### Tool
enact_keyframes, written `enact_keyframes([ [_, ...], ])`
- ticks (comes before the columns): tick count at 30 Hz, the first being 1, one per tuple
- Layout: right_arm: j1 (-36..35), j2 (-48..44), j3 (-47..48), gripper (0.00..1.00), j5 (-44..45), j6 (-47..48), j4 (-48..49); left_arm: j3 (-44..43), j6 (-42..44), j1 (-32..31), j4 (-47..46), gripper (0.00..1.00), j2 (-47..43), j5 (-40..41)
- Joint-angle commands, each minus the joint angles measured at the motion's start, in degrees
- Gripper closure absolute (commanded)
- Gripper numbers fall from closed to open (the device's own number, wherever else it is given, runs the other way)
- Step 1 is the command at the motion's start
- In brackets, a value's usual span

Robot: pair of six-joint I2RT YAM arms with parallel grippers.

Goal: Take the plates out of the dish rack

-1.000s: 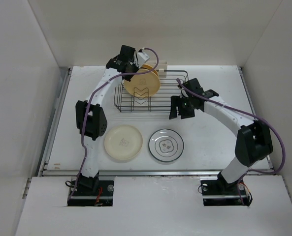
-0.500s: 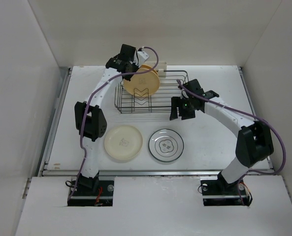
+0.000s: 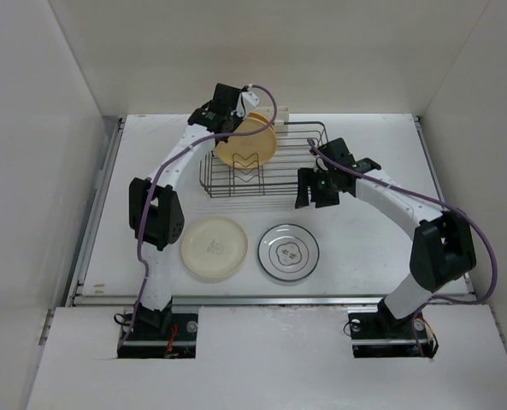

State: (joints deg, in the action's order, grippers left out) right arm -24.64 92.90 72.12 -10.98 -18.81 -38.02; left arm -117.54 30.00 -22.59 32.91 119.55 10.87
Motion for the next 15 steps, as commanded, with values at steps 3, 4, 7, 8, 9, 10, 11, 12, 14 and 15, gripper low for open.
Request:
enact_keyframes([
  [3,0.3,-1.85,-0.66,0.27,0.17,0.09,2.6,2.49,4.1,-1.76,-18.57,1.0,-7.4,13.55],
  [4,0.3,-1.85,-0.66,0.27,0.17,0.09,2.6,2.49,4.1,-1.76,-19.36,1.0,-7.4,15.04],
  [7,0.3,-1.85,-0.66,0.27,0.17,0.09,3.13,0.66,4.1,-1.76,-17.63,1.0,-7.4,13.84],
  [8,0.3,-1.85,-0.66,0.27,0.17,0.09,3.13,-0.05,4.1,-1.76,-16.05,1.0,-7.4,12.87],
  [9,0.3,-1.85,-0.66,0.27,0.17,0.09,3.13,-0.06,3.49,-1.76,-13.25,1.0,-7.4,12.07],
  [10,0.3,-1.85,-1.18,0.27,0.17,-0.43,3.65,-0.67,2.88,-1.76,-12.09,1.0,-7.4,11.37],
  [11,0.3,-1.85,-1.19,0.27,0.17,-0.44,3.65,-0.68,2.87,-1.76,-11.12,1.0,-7.4,10.84],
  [12,0.3,-1.85,-1.8,0.27,0.17,-0.44,4.18,-0.68,2.26,-1.76,-9.28,1.0,-7.4,10.84],
  [14,0.3,-1.85,-1.8,0.27,-0.35,-0.44,4.7,-0.06,-0.02,-1.76,-6.46,1.0,-7.4,7.95],
  [15,0.3,-2.37,-1.8,0.27,-1.05,-0.44,5.23,-0.06,-1.16,-1.23,-5.15,1.0,-7.4,7.15],
])
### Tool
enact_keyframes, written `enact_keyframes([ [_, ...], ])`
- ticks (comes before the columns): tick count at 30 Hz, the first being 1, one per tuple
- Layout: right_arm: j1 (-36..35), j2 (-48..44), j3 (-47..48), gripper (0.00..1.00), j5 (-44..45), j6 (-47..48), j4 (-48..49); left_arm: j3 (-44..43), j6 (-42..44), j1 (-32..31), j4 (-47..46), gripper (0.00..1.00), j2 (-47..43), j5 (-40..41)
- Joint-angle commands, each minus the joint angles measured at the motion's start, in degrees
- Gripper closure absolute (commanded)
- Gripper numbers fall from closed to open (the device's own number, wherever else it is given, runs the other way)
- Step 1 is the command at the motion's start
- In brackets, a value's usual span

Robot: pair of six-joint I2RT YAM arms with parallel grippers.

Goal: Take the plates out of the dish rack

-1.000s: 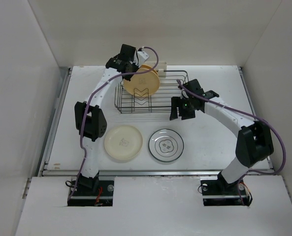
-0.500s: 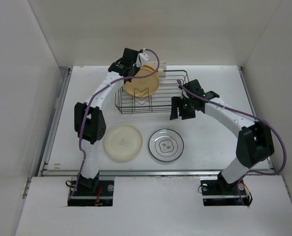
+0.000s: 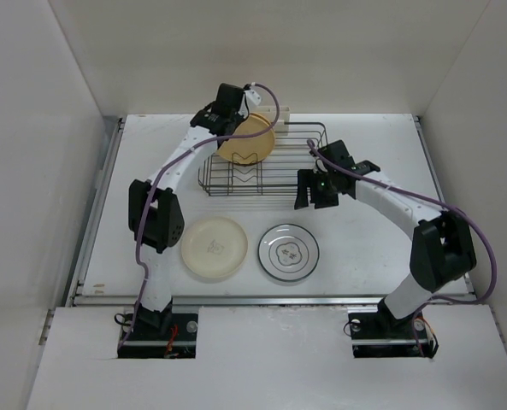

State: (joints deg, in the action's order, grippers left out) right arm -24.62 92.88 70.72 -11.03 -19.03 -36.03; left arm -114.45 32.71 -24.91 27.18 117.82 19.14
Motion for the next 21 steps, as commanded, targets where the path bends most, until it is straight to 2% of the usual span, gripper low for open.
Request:
enact_keyframes([
  [1,0.28,-3.05,-0.41,0.27,-1.8,-0.22,3.25,-3.14,-5.19,1.09,2.16,1.0,-5.67,-1.12],
  [5,0.28,-4.29,-0.93,0.27,-1.81,-0.22,3.95,-3.14,-11.52,2.41,1.22,1.0,-6.28,-1.82],
  [7,0.28,-4.81,-0.93,0.27,-1.81,-0.22,3.95,-2.62,-13.02,3.02,-0.19,1.0,-7.07,0.63],
  [10,0.28,-4.81,-0.93,0.27,-1.81,-0.22,3.95,-1.13,-13.02,3.02,-1.69,1.0,-9.27,1.34],
  [17,0.28,-5.86,-2.16,0.27,-1.28,-0.75,4.48,-1.12,-11.88,3.02,1.03,1.0,-9.8,1.34],
  [21,0.28,-5.87,-2.17,0.27,-1.28,-0.75,5.01,-5.33,-14.33,3.02,3.57,1.0,-9.8,0.82],
])
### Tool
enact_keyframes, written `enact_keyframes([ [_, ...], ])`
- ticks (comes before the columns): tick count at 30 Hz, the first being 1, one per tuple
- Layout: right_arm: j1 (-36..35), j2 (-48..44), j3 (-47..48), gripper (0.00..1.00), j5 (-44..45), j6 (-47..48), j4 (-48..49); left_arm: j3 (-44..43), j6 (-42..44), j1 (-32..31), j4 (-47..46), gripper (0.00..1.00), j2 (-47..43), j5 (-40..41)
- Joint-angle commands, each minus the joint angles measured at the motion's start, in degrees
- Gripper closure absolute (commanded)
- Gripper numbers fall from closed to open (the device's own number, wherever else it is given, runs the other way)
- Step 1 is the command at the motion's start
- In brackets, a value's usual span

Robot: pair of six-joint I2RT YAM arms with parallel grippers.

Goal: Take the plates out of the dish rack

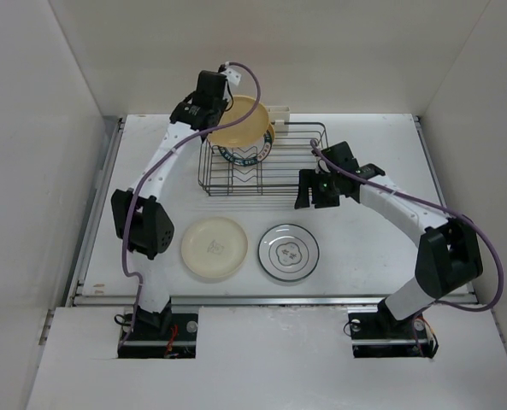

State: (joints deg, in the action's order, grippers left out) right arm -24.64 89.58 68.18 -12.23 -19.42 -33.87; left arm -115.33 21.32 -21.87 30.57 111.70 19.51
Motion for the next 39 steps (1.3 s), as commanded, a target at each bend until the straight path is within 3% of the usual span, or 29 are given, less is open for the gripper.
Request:
enact_keyframes([
  [1,0.3,-2.57,0.37,0.27,-0.08,-0.36,2.84,-5.6,-3.47,-0.02,2.72,1.0,-4.2,0.44],
  [5,0.3,-3.71,0.37,0.27,0.45,-0.36,2.84,-9.03,-6.46,0.51,9.74,1.0,-6.75,-2.19],
  [9,0.3,-4.33,-0.16,0.27,0.98,-0.36,2.84,-15.09,-7.0,3.84,23.28,1.0,-9.04,-12.8],
  [13,0.3,-5.47,-0.16,0.27,0.37,-0.36,3.36,-14.42,1.33,5.87,38.58,1.0,-11.15,-27.64],
  [18,0.3,-5.47,-0.16,0.27,-0.78,-0.36,4.51,-5.1,13.99,5.87,54.83,1.0,-12.74,-32.43],
  [21,0.3,-4.94,-0.68,0.27,-1.83,-0.36,4.51,3.16,17.87,5.87,56.36,1.0,-12.74,-31.73],
  [27,0.3,-6.69,-3.31,0.27,-1.83,-0.36,5.57,16.77,15.86,4.73,51.62,1.0,-11.5,-27.43],
  [32,0.3,-8.71,-6.04,0.27,-1.31,-0.36,6.09,22.86,13.66,2.27,48.37,1.0,-8.17,-23.55],
  [37,0.3,-9.25,-6.04,0.27,-1.31,-0.88,6.09,23.39,12.08,1.75,48.88,1.0,-4.13,-23.02],
  [38,0.3,-9.25,-6.04,0.27,-1.31,-0.88,6.09,23.39,12.08,1.74,48.89,0.97,-3.34,-23.02],
  [39,0.3,-9.86,-6.04,0.27,-0.78,-0.88,6.09,23.92,12.08,1.74,48.89,0.78,-3.33,-22.5],
])
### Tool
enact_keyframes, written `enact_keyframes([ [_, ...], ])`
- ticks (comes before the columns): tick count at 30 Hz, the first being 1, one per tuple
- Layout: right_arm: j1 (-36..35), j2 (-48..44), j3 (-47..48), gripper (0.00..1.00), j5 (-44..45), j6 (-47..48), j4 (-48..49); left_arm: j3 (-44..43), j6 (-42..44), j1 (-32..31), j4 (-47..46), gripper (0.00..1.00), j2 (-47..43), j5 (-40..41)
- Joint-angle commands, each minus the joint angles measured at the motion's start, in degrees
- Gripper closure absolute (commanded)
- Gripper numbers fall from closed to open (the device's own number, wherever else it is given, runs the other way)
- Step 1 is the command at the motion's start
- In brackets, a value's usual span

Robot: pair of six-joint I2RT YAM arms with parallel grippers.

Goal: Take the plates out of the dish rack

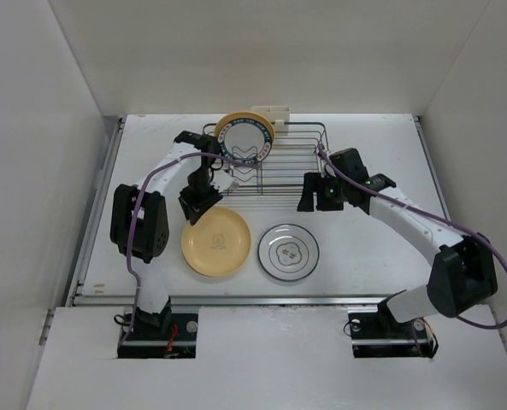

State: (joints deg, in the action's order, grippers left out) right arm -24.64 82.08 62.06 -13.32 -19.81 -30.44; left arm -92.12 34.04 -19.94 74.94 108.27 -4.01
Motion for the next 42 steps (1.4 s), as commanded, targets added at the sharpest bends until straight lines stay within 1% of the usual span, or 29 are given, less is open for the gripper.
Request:
enact_keyframes([
  [1,0.3,-2.37,0.6,0.27,0.31,-0.49,2.66,0.71,-0.64,-0.18,4.52,0.72,0.1,1.02],
  [3,0.3,-2.98,1.3,0.27,0.84,-0.49,2.66,0.71,-0.64,-0.18,4.52,0.62,0.1,1.02],
  [4,0.3,-2.98,2.35,0.26,0.84,-0.49,2.66,0.71,-0.64,-0.18,3.99,0.52,0.1,1.81],
  [7,0.3,-2.98,5.16,0.24,0.84,0.03,3.19,0.71,-1.69,-0.18,2.94,0.44,-2.18,3.04],
  [8,0.3,-2.37,6.04,0.23,0.84,0.04,3.19,0.71,-1.7,-0.18,2.93,0.44,-2.18,3.57],
  [11,0.3,-0.44,9.73,0.23,0.84,1.18,4.67,-3.67,-4.07,0.34,2.41,0.44,-4.2,4.1],
  [13,0.3,1.4,11.93,0.23,0.23,2.4,6.17,-7.96,-5.56,1.13,1.01,0.44,-4.99,1.74],
  [14,0.3,2.63,15.07,0.23,-0.3,2.93,6.79,-9.47,-8.09,2.53,-0.91,0.44,-5.0,0.86],
  [16,0.3,7.9,19.48,0.23,-0.91,4.86,7.41,-13.94,-11.52,4.29,-3.55,0.44,-5.0,-1.34],
  [17,0.3,9.92,21.85,0.26,-1.44,5.39,7.41,-15.19,-13.54,6.21,-5.14,0.45,-4.3,-1.35],
  [18,0.3,14.03,26.66,0.29,-1.44,5.4,7.41,-16.33,-17.57,7.1,-8.28,0.48,-3.6,-2.05],
  [20,0.3,18.18,31.25,0.38,-2.58,7.59,7.41,-20.53,-21.19,8.6,-10.59,0.53,-0.36,-2.05],
  [21,0.3,20.2,35.8,0.4,-3.28,8.12,7.41,-22.13,-22.69,9.13,-11.3,0.53,1.14,-2.05],
  [22,0.3,23.96,37.94,0.4,-3.29,8.12,7.41,-23.97,-25.58,9.83,-11.83,0.53,2.81,-1.53],
  [23,0.3,25.74,40.04,0.4,-3.29,8.91,7.41,-27.38,-26.91,9.84,-12.53,0.53,4.48,-1.0],
  [24,0.3,27.32,41.89,0.4,-3.29,8.91,7.41,-28.89,-28.14,10.36,-12.53,0.53,7.8,-1.0],
  [25,0.3,30.3,45.31,0.4,-3.29,8.91,8.28,-30.3,-29.28,10.36,-13.14,0.53,9.31,-0.13],
  [27,0.3,33.04,48.05,0.4,-3.29,9.44,9.51,-33.46,-31.74,10.98,-13.94,0.53,13.0,1.54],
  [30,0.3,38.58,53.67,0.4,-3.81,9.96,10.84,-34.97,-32.28,11.59,-15.78,0.53,15.21,1.55],
  [32,0.3,42.34,57.79,0.4,-3.82,9.97,10.84,-34.97,-32.28,11.59,-17.27,0.53,16.44,-0.03],
  [35,0.3,45.35,61.58,0.4,-3.03,9.97,10.84,-34.97,-32.28,11.59,-18.68,0.53,18.11,-1.35],
  [37,0.3,47.81,62.91,0.4,-1.89,9.97,11.36,-34.97,-32.28,11.59,-18.69,0.53,18.65,-3.45],
  [39,0.3,49.74,63.97,0.4,-0.31,10.49,11.89,-34.97,-32.28,11.59,-18.69,0.53,20.31,-3.46],
  [41,0.3,50.8,64.76,0.4,0.84,11.02,12.59,-34.36,-32.81,11.59,-18.69,0.57,21.01,-3.46],
  [42,0.3,50.81,65.29,0.4,1.62,11.02,12.59,-34.36,-32.81,11.59,-19.21,0.63,21.63,-3.46],
])
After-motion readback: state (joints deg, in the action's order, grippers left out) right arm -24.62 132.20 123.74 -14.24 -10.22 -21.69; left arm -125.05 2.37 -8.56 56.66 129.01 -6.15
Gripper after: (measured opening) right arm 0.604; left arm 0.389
